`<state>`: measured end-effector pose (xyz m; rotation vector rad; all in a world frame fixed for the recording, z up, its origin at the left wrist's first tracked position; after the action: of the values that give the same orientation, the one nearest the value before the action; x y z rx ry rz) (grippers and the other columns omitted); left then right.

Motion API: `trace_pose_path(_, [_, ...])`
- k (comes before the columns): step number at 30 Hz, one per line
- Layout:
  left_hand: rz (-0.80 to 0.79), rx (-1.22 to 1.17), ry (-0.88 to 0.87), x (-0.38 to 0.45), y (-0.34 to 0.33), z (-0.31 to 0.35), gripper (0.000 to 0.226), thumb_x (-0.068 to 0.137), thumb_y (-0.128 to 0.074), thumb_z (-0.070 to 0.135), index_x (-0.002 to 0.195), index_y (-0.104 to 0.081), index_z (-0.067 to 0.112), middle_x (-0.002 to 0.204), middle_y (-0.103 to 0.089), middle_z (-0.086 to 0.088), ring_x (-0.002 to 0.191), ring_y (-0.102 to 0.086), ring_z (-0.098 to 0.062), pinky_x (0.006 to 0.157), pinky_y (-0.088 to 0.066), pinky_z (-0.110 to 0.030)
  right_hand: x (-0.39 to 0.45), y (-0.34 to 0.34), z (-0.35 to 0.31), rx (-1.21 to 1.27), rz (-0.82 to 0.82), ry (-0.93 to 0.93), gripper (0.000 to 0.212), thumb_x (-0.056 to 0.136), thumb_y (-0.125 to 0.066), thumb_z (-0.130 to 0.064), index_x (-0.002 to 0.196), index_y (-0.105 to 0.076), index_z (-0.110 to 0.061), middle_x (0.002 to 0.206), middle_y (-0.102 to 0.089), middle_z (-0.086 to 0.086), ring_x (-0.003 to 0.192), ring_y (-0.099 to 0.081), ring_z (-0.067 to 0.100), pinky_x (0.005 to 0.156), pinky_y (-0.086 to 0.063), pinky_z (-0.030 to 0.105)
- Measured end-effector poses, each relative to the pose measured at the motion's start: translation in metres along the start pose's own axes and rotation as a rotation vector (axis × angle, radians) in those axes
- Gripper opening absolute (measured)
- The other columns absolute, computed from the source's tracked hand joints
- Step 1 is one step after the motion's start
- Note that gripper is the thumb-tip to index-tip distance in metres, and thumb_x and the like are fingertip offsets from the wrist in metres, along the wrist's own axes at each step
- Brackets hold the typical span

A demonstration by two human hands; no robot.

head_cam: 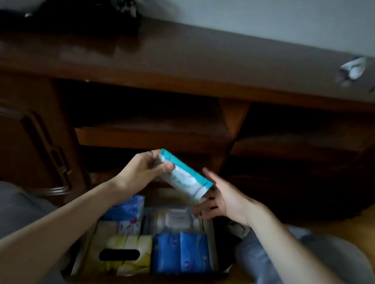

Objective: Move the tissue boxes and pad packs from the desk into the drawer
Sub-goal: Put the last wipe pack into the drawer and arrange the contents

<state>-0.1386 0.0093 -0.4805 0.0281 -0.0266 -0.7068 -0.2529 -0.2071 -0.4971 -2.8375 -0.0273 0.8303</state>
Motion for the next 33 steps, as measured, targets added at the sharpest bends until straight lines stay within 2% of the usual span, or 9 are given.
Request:
trace_pose_path(3, [-0.056, -0.058, 0.113, -0.014, 0.001, -0.036, 0.033, 0.089, -0.070, 0.022, 0.118, -0.068, 0.005, 0.121, -0.071, -0.001, 0.118, -0.066, -0.016, 0.093, -0.056, -0.025, 0.025, -0.008, 0.047, 0.093, -0.115, -0.021, 0.038, 0.099, -0.063, -0.030, 0.134, -0.066, -0.016, 0.117, -0.074, 0.015, 0.090, -0.074, 0.025, 0.076, -0.062, 0.037])
trace_pose_path(5, [-0.038, -0.012, 0.154, -0.019, 0.004, -0.060, 0.024, 0.090, -0.071, 0.012, 0.114, -0.074, 0.016, 0.137, -0.059, 0.003, 0.130, -0.055, -0.010, 0.097, -0.053, -0.024, 0.040, -0.010, 0.067, 0.108, -0.069, 0.056, 0.032, 0.088, -0.077, -0.025, 0.119, -0.076, -0.020, 0.114, -0.074, 0.012, 0.094, -0.073, 0.023, 0.080, -0.060, 0.035])
trace_pose_path(8, [0.026, -0.180, 0.316, -0.028, 0.013, -0.094, 0.046, 0.095, -0.052, -0.008, 0.109, -0.078, 0.027, 0.129, -0.066, -0.010, 0.120, -0.065, -0.024, 0.086, -0.060, -0.033, 0.053, -0.007, 0.089, 0.002, 0.115, 0.189, 0.031, 0.082, -0.082, -0.023, 0.113, -0.078, -0.023, 0.114, -0.076, 0.008, 0.108, -0.072, 0.024, 0.080, -0.060, 0.037])
trace_pose_path(12, [0.061, -0.347, 0.546, -0.046, 0.018, -0.131, 0.029, 0.093, -0.068, 0.016, 0.122, -0.068, 0.017, 0.115, -0.071, -0.016, 0.105, -0.073, -0.029, 0.079, -0.062, -0.041, 0.065, -0.005, 0.107, -0.162, 0.233, 0.309, 0.020, 0.084, -0.083, -0.026, 0.104, -0.079, -0.030, 0.107, -0.077, -0.002, 0.103, -0.072, 0.016, 0.077, -0.057, 0.026])
trace_pose_path(17, [0.288, -0.211, 0.578, -0.056, 0.016, -0.165, 0.041, 0.087, -0.076, 0.002, 0.120, -0.062, 0.019, 0.109, -0.076, -0.012, 0.098, -0.076, -0.025, 0.075, -0.063, -0.032, 0.080, -0.016, 0.124, -0.039, 0.202, 0.167, 0.045, 0.081, -0.085, -0.034, 0.123, -0.070, -0.029, 0.120, -0.073, -0.005, 0.109, -0.070, 0.011, 0.082, -0.061, 0.031])
trace_pose_path(21, [0.232, 0.105, 0.527, -0.055, 0.011, -0.174, 0.028, 0.084, -0.079, 0.001, 0.096, -0.072, 0.025, 0.094, -0.078, 0.009, 0.093, -0.072, -0.003, 0.075, -0.056, -0.017, 0.089, -0.015, 0.137, -0.171, 0.240, 0.175, 0.024, 0.086, -0.080, -0.011, 0.105, -0.077, -0.027, 0.105, -0.077, -0.016, 0.103, -0.071, 0.007, 0.078, -0.056, 0.017])
trace_pose_path(25, [0.264, 0.165, 0.432, -0.045, 0.012, -0.172, 0.032, 0.085, -0.072, -0.009, 0.069, -0.076, 0.019, 0.110, -0.068, 0.014, 0.102, -0.060, 0.015, 0.078, -0.051, -0.007, 0.098, -0.007, 0.128, -0.243, 0.318, 0.245, 0.037, 0.091, -0.067, 0.004, 0.096, -0.081, -0.029, 0.130, -0.063, -0.018, 0.124, -0.055, 0.000, 0.098, -0.051, 0.022])
trace_pose_path(29, [0.282, 0.116, 0.393, -0.040, 0.015, -0.174, 0.029, 0.086, -0.070, -0.009, 0.072, -0.078, 0.015, 0.118, -0.066, 0.012, 0.114, -0.059, 0.000, 0.081, -0.055, -0.013, 0.100, -0.005, 0.134, 0.234, 0.161, 0.114, 0.028, 0.105, -0.050, -0.009, 0.113, -0.076, -0.007, 0.126, -0.071, 0.014, 0.112, -0.070, 0.028, 0.092, -0.060, 0.040])
trace_pose_path(33, [0.235, 0.167, 0.405, -0.039, 0.014, -0.179, 0.033, 0.092, -0.064, -0.008, 0.089, -0.078, 0.021, 0.098, -0.072, 0.019, 0.099, -0.066, 0.007, 0.079, -0.055, -0.010, 0.104, 0.005, 0.141, 0.266, 0.244, 0.078, 0.037, 0.105, -0.046, -0.025, 0.115, -0.075, -0.004, 0.119, -0.074, 0.011, 0.111, -0.071, 0.028, 0.089, -0.059, 0.038])
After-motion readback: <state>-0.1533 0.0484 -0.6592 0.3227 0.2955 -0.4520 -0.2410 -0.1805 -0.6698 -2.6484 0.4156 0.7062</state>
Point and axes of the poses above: each hand's wrist, its own x-axis towards the middle knuckle, its own y-axis out of the back of the hand, z = x × y, the point moved 2 cm from there along x, towards the middle knuckle
